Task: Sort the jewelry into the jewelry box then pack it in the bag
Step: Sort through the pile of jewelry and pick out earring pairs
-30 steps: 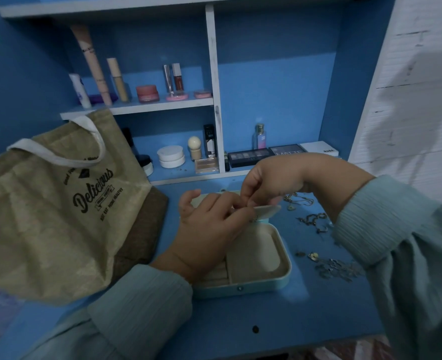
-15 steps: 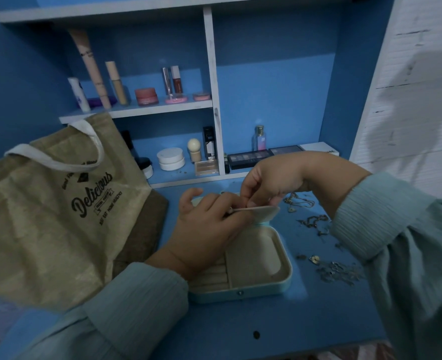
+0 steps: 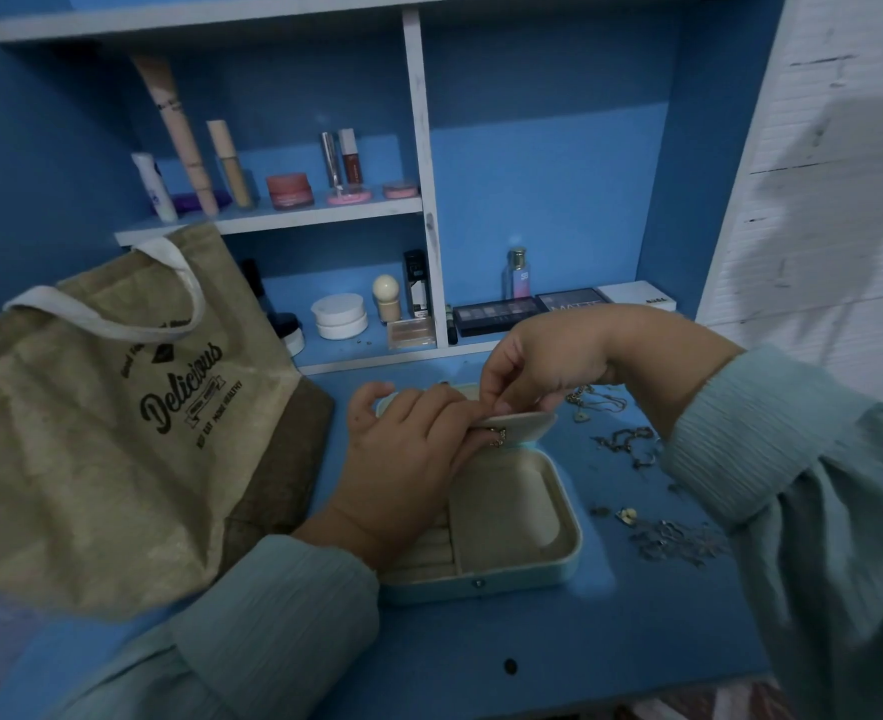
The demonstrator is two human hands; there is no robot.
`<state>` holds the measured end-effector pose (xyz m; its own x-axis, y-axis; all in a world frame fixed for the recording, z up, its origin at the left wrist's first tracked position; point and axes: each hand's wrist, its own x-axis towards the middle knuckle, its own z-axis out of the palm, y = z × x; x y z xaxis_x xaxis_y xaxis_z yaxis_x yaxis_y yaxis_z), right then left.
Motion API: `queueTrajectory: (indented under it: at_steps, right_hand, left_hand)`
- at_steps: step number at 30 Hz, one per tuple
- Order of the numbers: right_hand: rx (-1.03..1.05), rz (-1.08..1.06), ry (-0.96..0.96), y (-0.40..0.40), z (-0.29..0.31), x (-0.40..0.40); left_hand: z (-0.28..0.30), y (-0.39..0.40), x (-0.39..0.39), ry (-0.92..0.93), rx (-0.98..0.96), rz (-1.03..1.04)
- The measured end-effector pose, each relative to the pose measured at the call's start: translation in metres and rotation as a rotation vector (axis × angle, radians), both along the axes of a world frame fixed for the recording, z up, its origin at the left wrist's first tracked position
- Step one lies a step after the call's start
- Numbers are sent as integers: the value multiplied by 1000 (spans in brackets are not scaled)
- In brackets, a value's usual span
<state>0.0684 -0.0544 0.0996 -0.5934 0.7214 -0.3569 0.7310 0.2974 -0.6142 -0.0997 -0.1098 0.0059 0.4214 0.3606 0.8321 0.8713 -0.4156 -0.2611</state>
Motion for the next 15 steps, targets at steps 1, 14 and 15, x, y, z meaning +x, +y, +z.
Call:
queueTrajectory:
  at_steps: [1, 14, 15]
  right_hand:
    - [14, -2, -5, -1, 0, -1]
    - [40, 86, -104, -11, 5, -6]
    - [51, 92, -122, -11, 5, -7]
  left_hand:
    - [0, 0, 0, -7, -8, 3]
    - [-3, -10, 0, -16, -19, -18]
    - [-4, -10, 0, -22, -23, -18]
